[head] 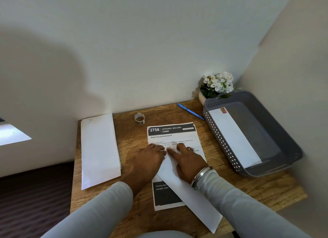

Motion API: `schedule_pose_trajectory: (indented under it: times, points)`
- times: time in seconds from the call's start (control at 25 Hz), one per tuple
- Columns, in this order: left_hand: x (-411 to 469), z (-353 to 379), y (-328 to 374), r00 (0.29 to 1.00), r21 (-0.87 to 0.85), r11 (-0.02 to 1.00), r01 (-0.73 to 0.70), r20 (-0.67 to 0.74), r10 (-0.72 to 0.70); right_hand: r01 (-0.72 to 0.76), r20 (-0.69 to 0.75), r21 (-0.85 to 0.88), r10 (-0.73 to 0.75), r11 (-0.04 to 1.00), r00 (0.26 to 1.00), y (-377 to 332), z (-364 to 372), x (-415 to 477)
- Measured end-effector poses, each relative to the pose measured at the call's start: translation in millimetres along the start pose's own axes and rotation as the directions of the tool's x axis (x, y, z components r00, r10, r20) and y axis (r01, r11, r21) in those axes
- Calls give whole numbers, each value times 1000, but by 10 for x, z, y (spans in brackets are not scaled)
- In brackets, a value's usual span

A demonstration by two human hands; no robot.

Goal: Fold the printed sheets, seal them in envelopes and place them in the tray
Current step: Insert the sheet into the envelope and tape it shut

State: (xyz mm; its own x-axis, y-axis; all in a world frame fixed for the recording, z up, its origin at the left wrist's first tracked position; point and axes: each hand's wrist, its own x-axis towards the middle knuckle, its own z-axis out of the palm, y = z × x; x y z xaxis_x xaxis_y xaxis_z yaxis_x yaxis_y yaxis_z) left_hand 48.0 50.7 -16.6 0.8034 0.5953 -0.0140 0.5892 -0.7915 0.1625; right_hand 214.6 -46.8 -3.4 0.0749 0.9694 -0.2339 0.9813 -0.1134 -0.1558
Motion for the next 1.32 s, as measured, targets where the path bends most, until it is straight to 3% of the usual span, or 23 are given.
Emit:
schedule_pose_trajectory:
  times: [0.2,0.6,1.32]
  points:
    - [-2,18,14,999,21,1000,2,35,-3,59,-36,4,-59,998,998,130,77,-83]
    - [-26,13,9,1000,-25,999,23,12,-23,-82,-2,56,82,995,997,-37,-8,4]
    - [-26,26,37,999,-19,999,48,6,-48,-19,-46,61,22,998,999,32,16,-132]
